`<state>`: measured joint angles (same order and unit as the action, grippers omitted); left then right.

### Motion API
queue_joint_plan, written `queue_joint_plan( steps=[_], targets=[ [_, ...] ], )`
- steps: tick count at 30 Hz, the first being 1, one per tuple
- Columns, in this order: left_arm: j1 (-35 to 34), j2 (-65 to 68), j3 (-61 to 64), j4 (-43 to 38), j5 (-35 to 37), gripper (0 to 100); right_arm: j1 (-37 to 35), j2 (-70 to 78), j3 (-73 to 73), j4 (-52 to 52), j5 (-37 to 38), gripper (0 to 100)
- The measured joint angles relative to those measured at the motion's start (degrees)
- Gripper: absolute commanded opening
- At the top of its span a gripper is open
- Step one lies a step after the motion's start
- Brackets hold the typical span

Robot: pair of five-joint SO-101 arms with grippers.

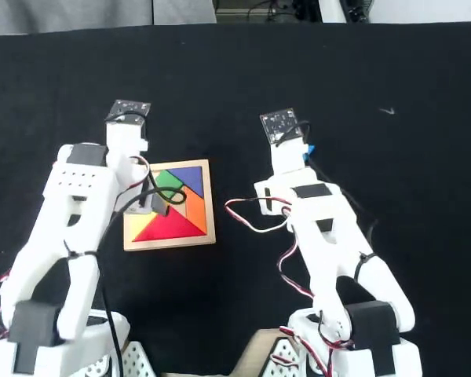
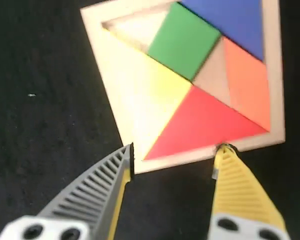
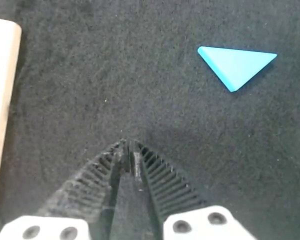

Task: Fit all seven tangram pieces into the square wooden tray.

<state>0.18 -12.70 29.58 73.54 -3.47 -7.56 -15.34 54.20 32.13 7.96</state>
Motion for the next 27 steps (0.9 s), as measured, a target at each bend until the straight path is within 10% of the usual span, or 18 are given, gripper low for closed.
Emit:
queue_joint_plan(
  steps=[12,27],
  targets=[
    [-1.5,10.0,-7.7,0.1,0.2,3,0.0,0.0,0.0,0.0,0.0,1.1],
    [-1.2,32.8,-29.5,-2.0,0.2,3,0.0,0.0,0.0,0.0,0.0,1.1]
  ],
)
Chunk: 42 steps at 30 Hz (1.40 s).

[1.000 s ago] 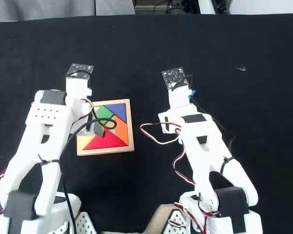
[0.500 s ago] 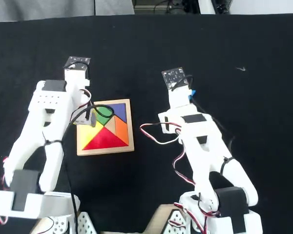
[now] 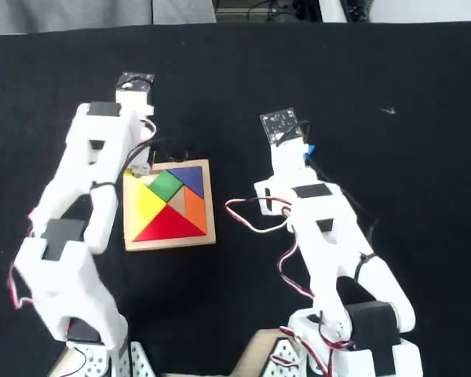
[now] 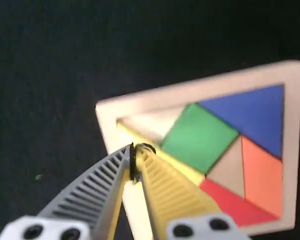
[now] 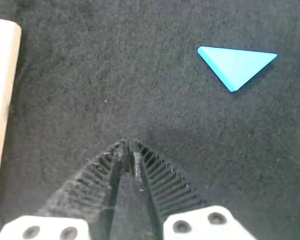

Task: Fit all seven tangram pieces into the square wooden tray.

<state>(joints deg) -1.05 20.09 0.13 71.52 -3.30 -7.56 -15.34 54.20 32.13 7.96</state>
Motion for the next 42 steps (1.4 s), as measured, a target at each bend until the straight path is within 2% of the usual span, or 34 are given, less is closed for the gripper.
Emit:
queue_joint_plan(
  steps=[8,15,22,25,28,35,38,42],
  targets=[
    [3.3,12.3,-8.9,0.0,0.0,3,0.0,0.0,0.0,0.0,0.0,1.1],
    [4.9,12.5,-9.1,0.0,-0.1,3,0.0,0.0,0.0,0.0,0.0,1.1],
    [4.8,12.5,-12.0,5.0,1.9,3,0.0,0.0,0.0,0.0,0.0,1.5],
    [3.2,12.5,-13.1,7.0,5.5,3,0.2,0.0,0.0,0.0,0.1,1.6],
    [1.1,10.3,-12.9,8.3,6.1,3,2.5,0.0,-0.2,0.0,0.1,1.6],
    [-5.2,-8.7,0.0,6.9,6.3,3,11.2,1.7,-12.1,3.3,-0.1,1.5],
    [-9.9,-18.7,10.2,3.2,6.2,3,11.2,7.6,-21.8,9.1,2.1,1.2],
    [-15.6,-31.6,27.8,-6.2,6.2,3,11.2,21.0,-35.4,11.6,5.6,1.1]
  ],
)
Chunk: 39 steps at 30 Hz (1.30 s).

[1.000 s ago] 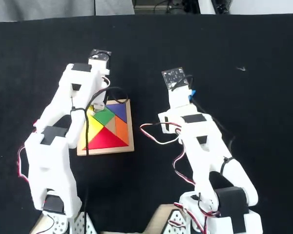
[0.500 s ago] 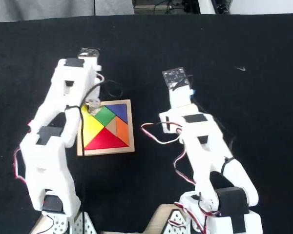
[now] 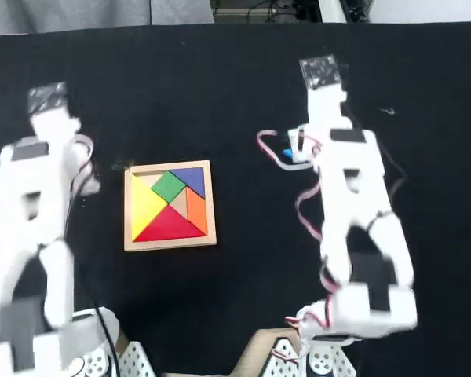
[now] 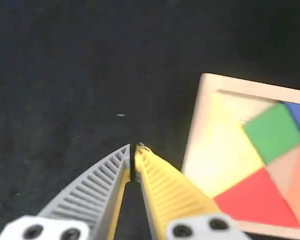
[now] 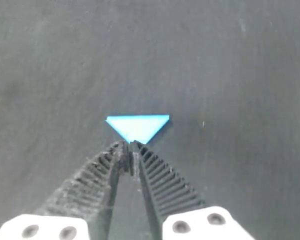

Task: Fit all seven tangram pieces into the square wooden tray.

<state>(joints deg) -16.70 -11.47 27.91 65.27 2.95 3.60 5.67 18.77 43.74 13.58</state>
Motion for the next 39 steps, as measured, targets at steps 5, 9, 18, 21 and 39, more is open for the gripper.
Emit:
queue_joint_plan(
  steps=[5,9,18,21,39],
  targets=[
    [-5.3,-13.0,23.7,-16.1,0.0,3,4.3,19.0,-18.5,0.8,1.7,1.1],
    [-7.6,-20.7,34.6,-22.0,0.0,3,5.6,31.6,-33.0,7.6,9.1,1.1],
    [-7.7,-22.9,37.7,-25.9,-0.1,3,5.5,47.0,-58.5,25.0,17.8,1.1],
    [-7.7,-21.4,37.7,-26.5,-0.1,3,5.3,48.2,-62.7,31.8,23.0,1.1],
    [-7.7,-20.4,37.7,-26.6,-0.1,3,-0.4,35.8,-65.0,55.2,29.5,1.1]
  ],
)
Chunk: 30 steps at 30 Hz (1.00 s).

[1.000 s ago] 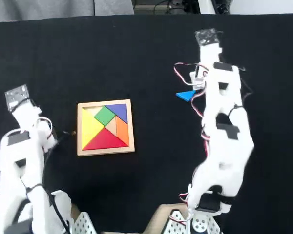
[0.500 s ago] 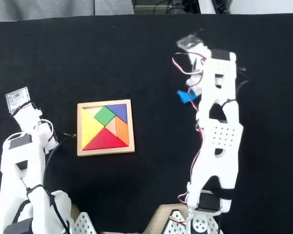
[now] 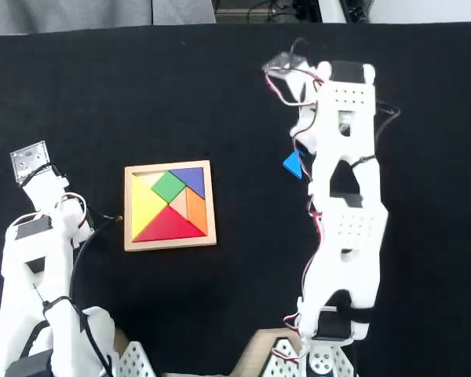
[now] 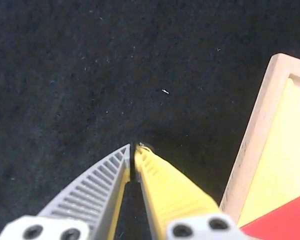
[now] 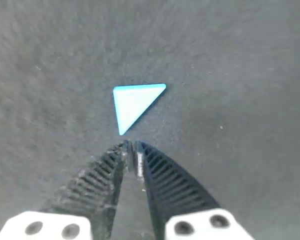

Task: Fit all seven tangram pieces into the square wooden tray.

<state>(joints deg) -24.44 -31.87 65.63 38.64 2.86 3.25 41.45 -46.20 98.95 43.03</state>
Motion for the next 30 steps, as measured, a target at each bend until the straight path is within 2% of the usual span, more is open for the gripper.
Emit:
queue_joint_plan(
  steps=[5,10,14,16,20,30],
  targets=[
    [0.0,0.0,0.0,0.0,0.0,3,-3.4,-14.2,13.7,-1.0,-7.4,1.1],
    [0.0,0.0,0.0,0.0,0.0,3,-3.5,-22.8,29.5,-9.3,-18.3,2.8],
    [0.0,0.0,0.0,0.0,0.0,3,-3.6,-22.8,37.7,-14.2,-24.5,20.1],
    [0.0,0.0,0.0,0.0,0.0,3,-3.6,-22.2,38.3,-16.4,-28.1,26.3],
    [0.0,0.0,0.0,0.0,0.0,3,-4.2,-20.0,38.4,-18.5,-31.6,26.4],
    [0.0,0.0,0.0,0.0,0.0,3,-7.5,-8.7,32.0,-19.0,-32.2,22.9]
  ],
)
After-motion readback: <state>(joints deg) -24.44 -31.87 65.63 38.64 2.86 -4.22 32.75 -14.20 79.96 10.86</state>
